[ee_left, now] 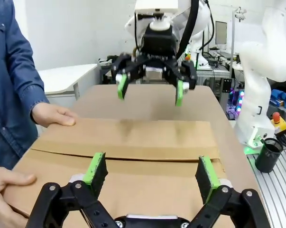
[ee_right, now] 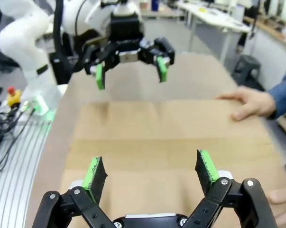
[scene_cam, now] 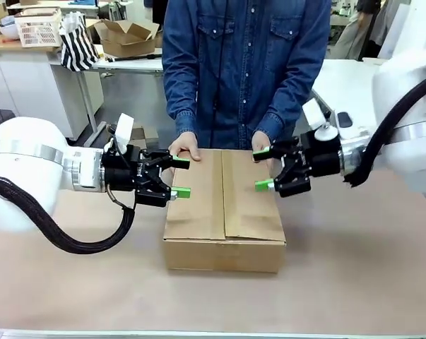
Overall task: Pack the gift set into the box.
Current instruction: Press and hold the closed box until the human finishes sealing it.
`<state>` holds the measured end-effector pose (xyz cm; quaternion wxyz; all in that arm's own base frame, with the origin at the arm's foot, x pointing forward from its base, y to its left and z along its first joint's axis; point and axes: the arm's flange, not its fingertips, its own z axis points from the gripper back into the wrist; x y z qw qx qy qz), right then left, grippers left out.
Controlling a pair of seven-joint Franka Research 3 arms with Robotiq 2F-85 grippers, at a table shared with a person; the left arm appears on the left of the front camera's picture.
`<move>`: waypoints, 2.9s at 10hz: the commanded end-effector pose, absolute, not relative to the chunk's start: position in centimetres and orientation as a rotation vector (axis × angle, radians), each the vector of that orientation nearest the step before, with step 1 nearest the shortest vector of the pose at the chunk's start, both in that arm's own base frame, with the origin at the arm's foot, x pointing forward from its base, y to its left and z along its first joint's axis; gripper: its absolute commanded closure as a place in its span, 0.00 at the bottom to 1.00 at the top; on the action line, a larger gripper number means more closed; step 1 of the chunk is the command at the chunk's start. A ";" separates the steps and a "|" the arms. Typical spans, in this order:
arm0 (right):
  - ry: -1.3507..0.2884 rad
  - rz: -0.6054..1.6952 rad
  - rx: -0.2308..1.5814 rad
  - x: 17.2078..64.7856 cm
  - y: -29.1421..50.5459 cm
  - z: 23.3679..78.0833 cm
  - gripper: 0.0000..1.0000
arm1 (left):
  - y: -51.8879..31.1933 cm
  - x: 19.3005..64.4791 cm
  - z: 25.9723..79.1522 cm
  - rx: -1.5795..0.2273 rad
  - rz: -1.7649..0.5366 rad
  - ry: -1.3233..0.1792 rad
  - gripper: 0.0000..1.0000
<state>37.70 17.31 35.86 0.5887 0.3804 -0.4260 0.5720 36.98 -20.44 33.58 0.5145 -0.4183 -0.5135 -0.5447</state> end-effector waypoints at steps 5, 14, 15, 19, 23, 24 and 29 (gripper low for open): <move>-0.966 1.278 0.914 39.5 16.8 30.7 0.00 | -21.0 38.6 29.4 -1.100 -1.301 -1.155 0.00; -0.921 1.268 0.936 39.5 16.8 30.6 0.00 | -20.8 38.6 27.9 -1.066 -1.269 -1.113 0.00; -0.921 1.268 0.936 39.5 16.8 30.6 0.00 | -20.8 38.6 27.9 -1.066 -1.269 -1.113 0.00; -0.921 1.268 0.936 39.5 16.8 30.6 0.00 | -20.8 38.6 27.9 -1.066 -1.269 -1.113 0.00; -0.921 1.268 0.936 39.5 16.8 30.6 0.00 | -20.8 38.6 27.9 -1.066 -1.269 -1.113 0.00; -0.921 1.268 0.936 39.5 16.8 30.6 0.00 | -20.8 38.6 27.9 -1.066 -1.269 -1.113 0.00; -0.921 1.268 0.936 39.5 16.8 30.6 0.00 | -20.8 38.6 27.9 -1.066 -1.269 -1.113 0.00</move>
